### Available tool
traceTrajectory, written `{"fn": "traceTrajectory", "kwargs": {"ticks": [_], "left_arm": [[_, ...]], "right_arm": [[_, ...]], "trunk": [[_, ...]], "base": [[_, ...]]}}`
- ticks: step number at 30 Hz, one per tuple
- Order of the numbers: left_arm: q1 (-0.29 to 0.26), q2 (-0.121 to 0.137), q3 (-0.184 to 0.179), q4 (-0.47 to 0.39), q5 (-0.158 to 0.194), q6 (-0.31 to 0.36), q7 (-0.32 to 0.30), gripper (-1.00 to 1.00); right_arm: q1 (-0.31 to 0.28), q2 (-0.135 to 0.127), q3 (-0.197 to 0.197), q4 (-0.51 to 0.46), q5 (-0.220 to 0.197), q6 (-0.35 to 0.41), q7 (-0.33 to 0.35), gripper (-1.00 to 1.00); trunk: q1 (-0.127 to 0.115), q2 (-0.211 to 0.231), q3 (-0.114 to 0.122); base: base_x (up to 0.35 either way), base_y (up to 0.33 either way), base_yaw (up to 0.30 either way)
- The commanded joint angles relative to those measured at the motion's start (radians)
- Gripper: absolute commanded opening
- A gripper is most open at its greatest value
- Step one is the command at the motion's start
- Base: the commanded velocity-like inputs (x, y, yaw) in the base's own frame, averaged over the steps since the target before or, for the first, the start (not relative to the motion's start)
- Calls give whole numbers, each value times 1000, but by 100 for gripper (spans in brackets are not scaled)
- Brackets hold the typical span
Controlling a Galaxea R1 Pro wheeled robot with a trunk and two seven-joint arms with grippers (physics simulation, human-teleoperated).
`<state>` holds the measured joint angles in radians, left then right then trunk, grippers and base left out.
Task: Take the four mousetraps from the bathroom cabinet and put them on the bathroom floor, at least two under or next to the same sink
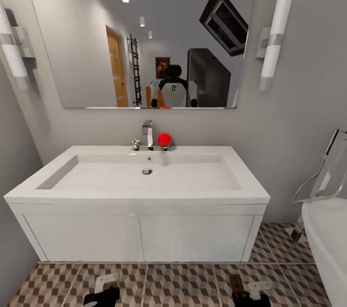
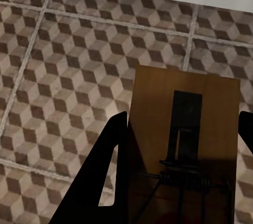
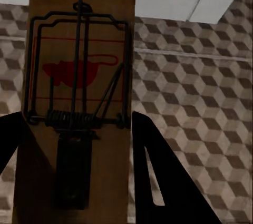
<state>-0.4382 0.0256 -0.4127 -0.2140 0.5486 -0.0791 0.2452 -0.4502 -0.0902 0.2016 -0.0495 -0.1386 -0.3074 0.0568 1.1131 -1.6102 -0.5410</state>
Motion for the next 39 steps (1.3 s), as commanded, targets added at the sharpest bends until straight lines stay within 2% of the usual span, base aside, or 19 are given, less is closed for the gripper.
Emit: {"fn": "traceTrajectory", "kwargs": {"ticks": [1,3,5,11,13,14,15,18,22,25,28,29,32,34,39], "left_arm": [[-1,0,-9,-1,7,-2,8,-100],[-1,0,-9,-1,7,-2,8,-100],[-1,0,-9,-1,7,-2,8,-100],[-1,0,-9,-1,7,-2,8,-100],[-1,0,-9,-1,7,-2,8,-100],[-1,0,-9,-1,7,-2,8,-100],[-1,0,-9,-1,7,-2,8,-100],[-1,0,-9,-1,7,-2,8,-100],[-1,0,-9,-1,7,-2,8,-100],[-1,0,-9,-6,7,-1,9,-100],[-3,2,-9,-48,5,18,11,-100],[-4,2,-9,-61,5,40,14,-100],[-7,1,-8,-130,5,186,49,-100],[-8,2,-8,-180,5,248,83,-100],[-8,1,-8,-205,5,284,112,-100]], "right_arm": [[-1,0,7,0,-17,9,-3,-100],[-1,1,7,0,-17,57,-9,-100],[-1,3,7,-3,-15,136,-13,-100],[-11,6,7,-14,-8,240,-15,-100],[-16,6,8,-54,-7,324,-13,-100],[-18,6,8,-100,-6,405,-12,-100],[-18,6,9,-130,-5,452,-12,-100],[-19,6,11,-173,-5,515,-10,-100],[-19,8,14,-189,-3,528,-9,-100],[-19,9,15,-191,-3,472,-9,-100],[-19,9,15,-191,-2,437,-9,-100],[-19,9,15,-191,-2,434,-9,-100],[-19,9,15,-191,-2,432,-9,-100],[-19,9,15,-191,-1,432,-9,-100],[-19,9,15,-191,-1,430,-11,-100]], "trunk": [[4,-8,-4],[12,-22,-11],[19,-36,-17],[42,-78,-36],[50,-92,-42],[54,-99,-45],[58,-106,-48],[69,-127,-58],[84,-155,-70],[96,-176,-79],[107,-197,-89],[111,-204,-92],[123,-225,-101],[130,-239,-108],[150,-274,-123]], "base": [[0,0,0],[0,0,0],[0,0,0],[0,0,0],[0,0,0],[0,0,0],[0,0,0],[0,0,0],[0,0,0],[0,0,0],[0,0,0],[0,0,0],[0,0,0],[0,0,0],[0,0,0]]}}
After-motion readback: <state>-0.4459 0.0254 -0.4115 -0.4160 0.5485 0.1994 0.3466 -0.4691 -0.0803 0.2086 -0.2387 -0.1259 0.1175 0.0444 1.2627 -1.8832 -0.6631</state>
